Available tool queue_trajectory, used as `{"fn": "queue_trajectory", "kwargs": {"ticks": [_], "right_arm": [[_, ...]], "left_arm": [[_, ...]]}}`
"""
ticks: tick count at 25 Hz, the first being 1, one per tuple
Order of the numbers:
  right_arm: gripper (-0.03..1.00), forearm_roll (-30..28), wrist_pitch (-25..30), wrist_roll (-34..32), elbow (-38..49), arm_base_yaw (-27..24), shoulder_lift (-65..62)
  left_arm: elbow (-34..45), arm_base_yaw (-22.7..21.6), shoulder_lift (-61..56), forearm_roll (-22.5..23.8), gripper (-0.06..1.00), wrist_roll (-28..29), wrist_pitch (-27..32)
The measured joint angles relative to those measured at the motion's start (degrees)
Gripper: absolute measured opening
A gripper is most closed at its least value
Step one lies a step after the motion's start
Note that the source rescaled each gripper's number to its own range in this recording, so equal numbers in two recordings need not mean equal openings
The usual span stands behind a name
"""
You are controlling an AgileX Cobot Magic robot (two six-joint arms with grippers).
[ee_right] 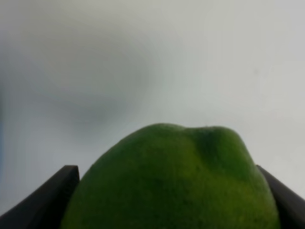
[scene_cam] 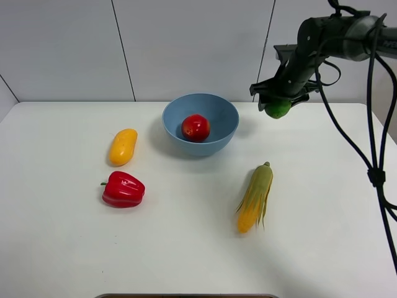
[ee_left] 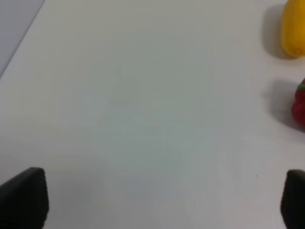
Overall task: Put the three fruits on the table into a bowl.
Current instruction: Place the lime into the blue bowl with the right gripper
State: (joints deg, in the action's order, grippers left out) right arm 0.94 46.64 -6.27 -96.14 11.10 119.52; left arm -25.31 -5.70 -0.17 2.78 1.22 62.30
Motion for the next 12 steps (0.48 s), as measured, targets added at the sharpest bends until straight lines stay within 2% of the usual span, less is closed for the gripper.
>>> {"fn": "queue_trajectory", "kwargs": {"ticks": [5,12], "right_arm": [[0.0,5.2,-2.2,6.3,0.0,1.3,-3.7],[0.0,11.0,-4.5,12.4,0.0,6.5,-4.0]], "left_arm": [[0.0,0.0,0.0,0.0,1.0,0.0,0.0],[0.0,0.0,0.0,0.0,1.0,0.0,0.0]]}}
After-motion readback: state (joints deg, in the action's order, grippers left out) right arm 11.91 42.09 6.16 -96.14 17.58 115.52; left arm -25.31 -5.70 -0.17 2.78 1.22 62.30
